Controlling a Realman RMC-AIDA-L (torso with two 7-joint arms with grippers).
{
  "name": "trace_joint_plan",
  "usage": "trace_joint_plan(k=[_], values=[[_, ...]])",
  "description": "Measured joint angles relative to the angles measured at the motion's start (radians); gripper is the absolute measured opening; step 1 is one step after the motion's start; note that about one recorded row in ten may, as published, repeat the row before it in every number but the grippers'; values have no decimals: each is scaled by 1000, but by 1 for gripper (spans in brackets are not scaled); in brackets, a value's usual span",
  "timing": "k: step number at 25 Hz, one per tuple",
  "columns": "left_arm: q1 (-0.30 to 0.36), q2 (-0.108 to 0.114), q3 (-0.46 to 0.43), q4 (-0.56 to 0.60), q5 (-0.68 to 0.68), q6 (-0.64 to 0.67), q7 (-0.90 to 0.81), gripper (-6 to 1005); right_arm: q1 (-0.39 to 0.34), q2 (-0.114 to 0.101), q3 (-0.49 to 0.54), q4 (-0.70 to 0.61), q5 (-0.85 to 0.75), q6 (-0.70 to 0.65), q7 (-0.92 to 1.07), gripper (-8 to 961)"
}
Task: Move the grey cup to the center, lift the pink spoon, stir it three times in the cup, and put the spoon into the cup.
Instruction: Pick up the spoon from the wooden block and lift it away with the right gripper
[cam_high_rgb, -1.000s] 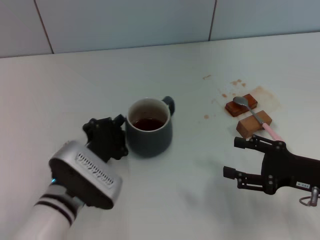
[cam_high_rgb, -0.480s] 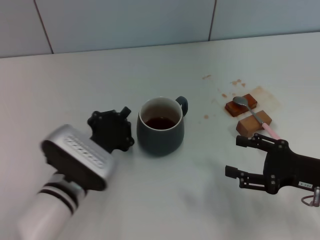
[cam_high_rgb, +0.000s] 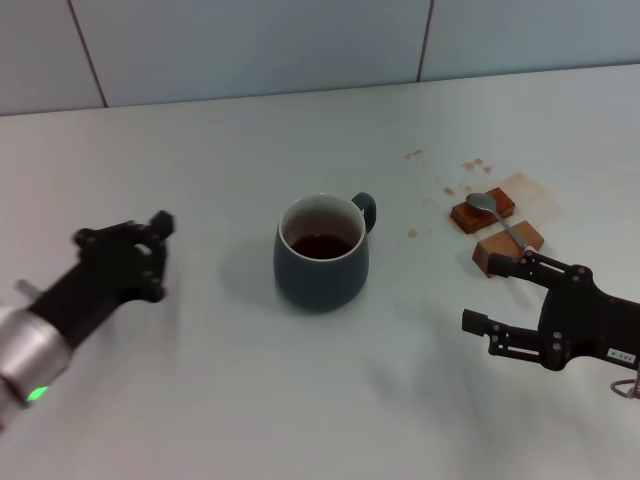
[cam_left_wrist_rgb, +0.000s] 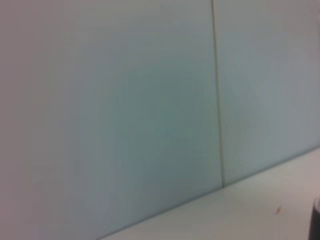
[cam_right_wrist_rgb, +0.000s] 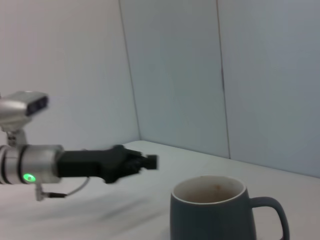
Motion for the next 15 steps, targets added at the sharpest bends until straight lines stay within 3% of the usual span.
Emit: trace_joint_plan(k=[4, 5, 6, 11, 15], values=[[19, 7, 9, 201, 107, 219, -222, 47, 0, 0, 13, 5, 0, 3, 0, 818], [19, 7, 9, 201, 107, 219, -222, 47, 0, 1, 19, 5, 0, 3, 0, 818], [34, 29, 51, 282, 141, 363, -320, 48, -1, 1, 23, 5, 0, 3, 0, 818], [56, 92, 197, 348, 148, 555, -427, 51, -2, 4, 30, 5, 0, 3, 2, 817], [62, 109, 289, 421, 149, 613, -501, 53, -13, 8, 31, 5, 0, -2, 7, 817]])
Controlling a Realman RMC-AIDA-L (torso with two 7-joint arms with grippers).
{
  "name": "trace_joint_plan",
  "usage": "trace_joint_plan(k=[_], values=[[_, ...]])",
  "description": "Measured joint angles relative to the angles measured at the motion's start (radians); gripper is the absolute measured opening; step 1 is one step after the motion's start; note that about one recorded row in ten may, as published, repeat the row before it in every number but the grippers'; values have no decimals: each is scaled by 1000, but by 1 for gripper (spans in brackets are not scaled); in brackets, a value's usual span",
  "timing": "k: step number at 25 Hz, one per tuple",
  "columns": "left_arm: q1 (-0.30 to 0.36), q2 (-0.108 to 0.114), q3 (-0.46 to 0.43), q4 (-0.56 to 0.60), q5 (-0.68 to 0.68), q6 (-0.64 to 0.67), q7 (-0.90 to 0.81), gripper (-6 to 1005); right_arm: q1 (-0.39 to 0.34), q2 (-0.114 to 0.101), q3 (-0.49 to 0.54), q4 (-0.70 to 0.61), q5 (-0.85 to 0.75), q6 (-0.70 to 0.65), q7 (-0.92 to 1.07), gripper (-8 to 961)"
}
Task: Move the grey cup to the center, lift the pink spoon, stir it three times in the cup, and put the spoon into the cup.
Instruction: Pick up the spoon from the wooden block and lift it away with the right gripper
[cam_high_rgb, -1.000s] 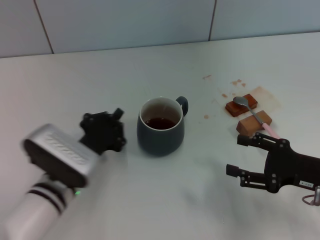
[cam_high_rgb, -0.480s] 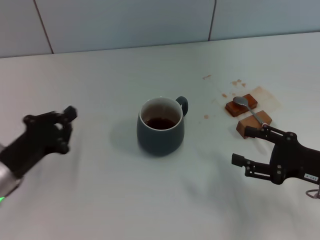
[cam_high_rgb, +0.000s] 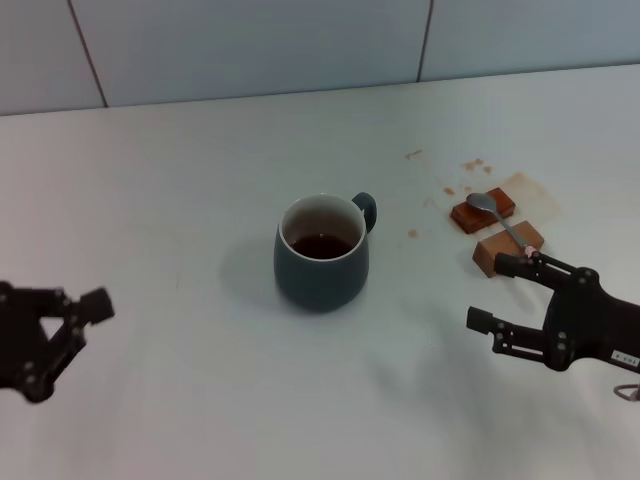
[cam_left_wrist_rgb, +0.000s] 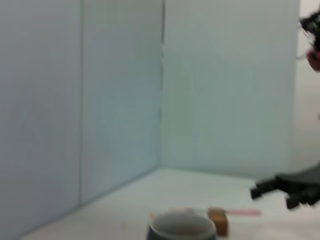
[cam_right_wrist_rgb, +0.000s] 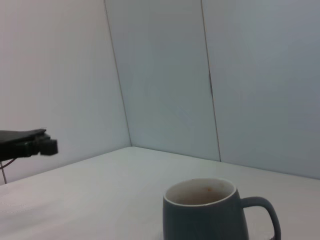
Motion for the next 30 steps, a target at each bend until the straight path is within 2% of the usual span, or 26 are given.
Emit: trace_joint_plan(k=[5, 13, 18, 22, 30], values=[[11, 3, 69, 52, 2, 6, -39, 56, -14, 2, 10, 2, 0, -1, 1, 817], [18, 3, 72, 56, 0, -5, -57, 60, -25, 3, 17, 13, 1, -10, 3, 817], [26, 0, 74, 71, 1, -12, -49, 243, -27, 2, 38, 30, 2, -27, 3, 817], [27, -3, 75, 78, 2, -13, -49, 476, -27, 3, 40, 35, 2, -37, 4, 817], [29, -4, 75, 84, 3, -13, -48, 733, -31, 2, 65, 79, 2, -54, 10, 817]])
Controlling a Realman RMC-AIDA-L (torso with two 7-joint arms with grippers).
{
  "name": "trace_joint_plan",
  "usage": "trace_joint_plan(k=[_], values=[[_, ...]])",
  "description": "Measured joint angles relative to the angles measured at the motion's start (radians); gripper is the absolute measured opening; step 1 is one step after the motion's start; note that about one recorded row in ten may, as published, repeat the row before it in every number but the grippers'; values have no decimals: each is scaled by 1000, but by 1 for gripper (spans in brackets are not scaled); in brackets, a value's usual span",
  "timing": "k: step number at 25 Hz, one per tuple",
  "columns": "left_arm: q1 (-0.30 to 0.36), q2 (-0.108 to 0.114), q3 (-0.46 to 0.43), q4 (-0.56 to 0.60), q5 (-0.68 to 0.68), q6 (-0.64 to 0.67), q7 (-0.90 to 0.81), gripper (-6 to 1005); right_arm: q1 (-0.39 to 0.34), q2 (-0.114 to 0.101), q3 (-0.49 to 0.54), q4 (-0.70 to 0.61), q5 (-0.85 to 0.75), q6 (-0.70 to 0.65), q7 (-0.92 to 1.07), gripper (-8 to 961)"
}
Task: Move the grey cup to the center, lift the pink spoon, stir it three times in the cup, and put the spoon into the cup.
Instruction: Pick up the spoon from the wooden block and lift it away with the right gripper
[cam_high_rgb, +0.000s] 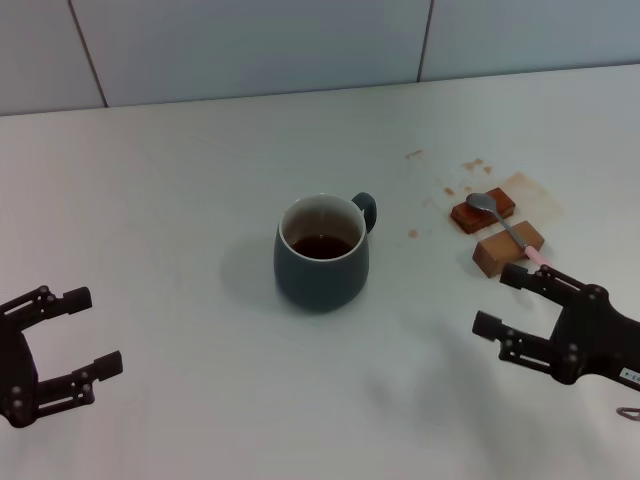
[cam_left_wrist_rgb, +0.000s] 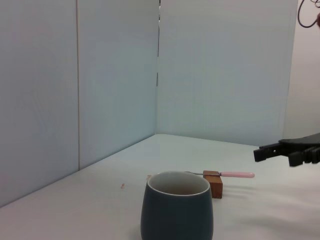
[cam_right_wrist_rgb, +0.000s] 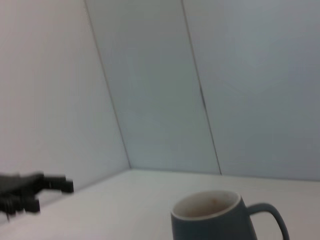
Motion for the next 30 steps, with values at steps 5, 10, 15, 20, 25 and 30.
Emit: trace_joint_plan(k=[5, 10, 15, 20, 25, 30], values=[[0, 0, -2, 1, -8, 4, 0, 812, -4, -7, 156, 136, 0, -155, 107, 817], [-3, -2, -9, 1, -17, 11, 8, 812, -65, 2, 383, 320, 0, -240, 315, 817], [-4, -2, -11, 1, -26, 22, 8, 812, -154, 6, 556, 401, 0, -216, 642, 817], [-1, 7, -12, 1, -55, 30, 17, 812, -196, 6, 643, 392, -1, -83, 854, 817], [3, 9, -12, 0, -65, 33, 21, 812, -154, 2, 620, 327, -48, 26, 941, 816], [8, 10, -12, 5, -80, 34, 24, 812, -124, 0, 610, 316, -98, 118, 986, 816]])
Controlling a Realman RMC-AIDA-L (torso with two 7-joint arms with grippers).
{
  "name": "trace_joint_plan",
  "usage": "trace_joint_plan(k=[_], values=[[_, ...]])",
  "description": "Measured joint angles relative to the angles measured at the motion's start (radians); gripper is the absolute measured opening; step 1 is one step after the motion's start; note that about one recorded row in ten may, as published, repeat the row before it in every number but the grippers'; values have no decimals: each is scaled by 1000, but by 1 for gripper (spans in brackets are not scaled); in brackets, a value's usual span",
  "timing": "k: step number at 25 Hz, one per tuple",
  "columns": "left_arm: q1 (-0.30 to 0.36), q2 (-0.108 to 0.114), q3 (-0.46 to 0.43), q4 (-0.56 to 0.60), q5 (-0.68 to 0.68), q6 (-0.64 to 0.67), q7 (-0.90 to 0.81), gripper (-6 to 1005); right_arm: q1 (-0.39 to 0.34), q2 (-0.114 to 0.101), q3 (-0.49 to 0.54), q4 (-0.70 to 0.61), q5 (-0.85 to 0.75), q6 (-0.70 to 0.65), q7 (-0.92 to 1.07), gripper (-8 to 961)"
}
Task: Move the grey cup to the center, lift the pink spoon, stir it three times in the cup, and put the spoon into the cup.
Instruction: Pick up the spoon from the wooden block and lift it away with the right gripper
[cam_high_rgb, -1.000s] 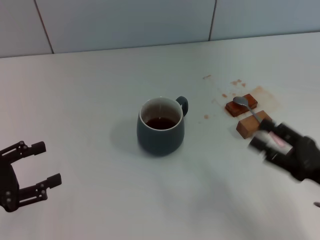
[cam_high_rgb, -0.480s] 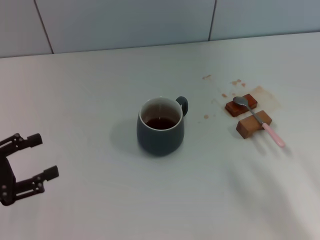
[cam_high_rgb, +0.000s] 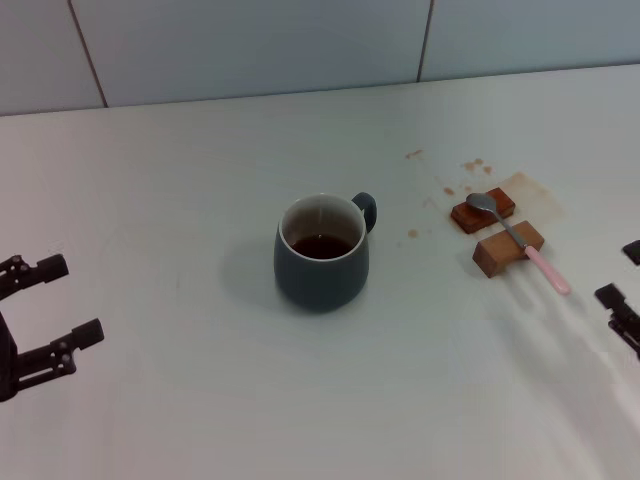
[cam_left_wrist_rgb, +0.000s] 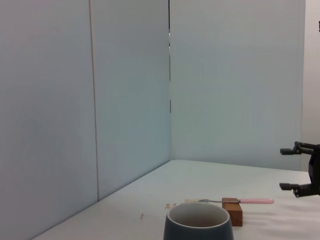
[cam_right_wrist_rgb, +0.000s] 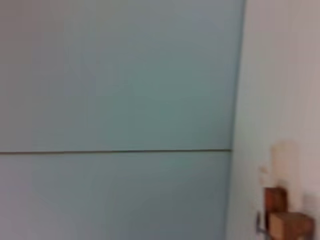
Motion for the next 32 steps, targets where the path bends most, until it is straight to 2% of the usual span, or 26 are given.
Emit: trace_joint_plan(k=[15, 32], values=[[-1, 0, 0, 8, -41, 0, 0, 812, 47, 0, -52, -5, -18, 99, 56, 816], [17, 0, 0, 8, -88, 17, 0, 812, 99, 1, -62, -7, -31, 166, 75, 816]])
